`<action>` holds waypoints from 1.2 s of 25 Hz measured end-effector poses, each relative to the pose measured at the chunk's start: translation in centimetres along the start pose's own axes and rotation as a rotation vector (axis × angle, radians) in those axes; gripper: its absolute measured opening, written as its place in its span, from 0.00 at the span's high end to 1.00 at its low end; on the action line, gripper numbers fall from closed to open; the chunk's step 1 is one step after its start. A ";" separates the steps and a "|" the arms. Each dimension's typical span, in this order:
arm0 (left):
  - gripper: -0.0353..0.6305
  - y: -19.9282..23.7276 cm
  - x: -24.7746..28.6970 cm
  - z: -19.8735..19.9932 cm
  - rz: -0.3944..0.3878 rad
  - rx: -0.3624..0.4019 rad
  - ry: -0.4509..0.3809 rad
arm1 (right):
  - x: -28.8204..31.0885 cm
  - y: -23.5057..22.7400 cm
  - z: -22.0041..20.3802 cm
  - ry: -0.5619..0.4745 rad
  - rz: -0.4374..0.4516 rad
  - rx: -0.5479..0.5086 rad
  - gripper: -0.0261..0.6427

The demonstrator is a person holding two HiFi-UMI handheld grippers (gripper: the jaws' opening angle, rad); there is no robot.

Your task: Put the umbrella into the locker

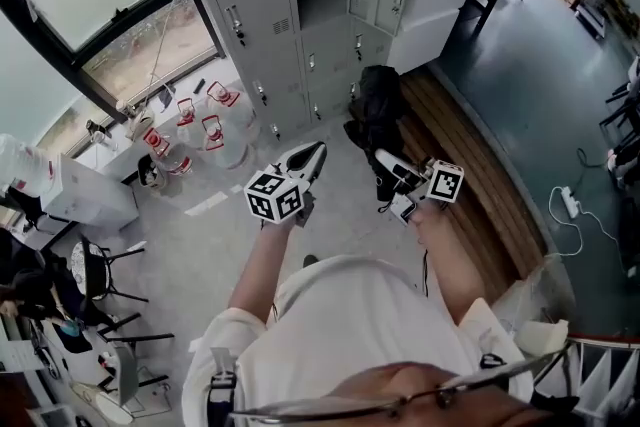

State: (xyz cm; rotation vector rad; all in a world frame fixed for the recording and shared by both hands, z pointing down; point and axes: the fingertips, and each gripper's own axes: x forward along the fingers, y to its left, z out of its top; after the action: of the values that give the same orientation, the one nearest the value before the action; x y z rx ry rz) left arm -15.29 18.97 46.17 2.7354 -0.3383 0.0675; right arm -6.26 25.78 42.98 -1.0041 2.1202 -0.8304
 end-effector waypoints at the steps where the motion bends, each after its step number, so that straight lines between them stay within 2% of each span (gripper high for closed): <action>1: 0.94 0.1 -0.2 0.0 -0.002 -0.002 0.000 | 0.2 0.1 -0.1 0.000 0.000 -0.003 0.61; 11: 0.94 1.5 -1.5 -0.3 -0.034 -0.013 0.020 | 1.2 -0.4 -1.4 -0.043 -0.022 0.000 0.61; 30: 0.94 5.3 -4.6 -2.4 -0.122 -0.035 0.113 | 3.2 -1.4 -6.1 -0.134 -0.106 0.001 0.61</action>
State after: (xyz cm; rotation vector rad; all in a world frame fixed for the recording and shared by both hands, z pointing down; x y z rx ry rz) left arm -21.02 16.17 49.90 2.6970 -0.1394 0.1811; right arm -11.98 24.07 46.76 -1.1471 1.9680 -0.7916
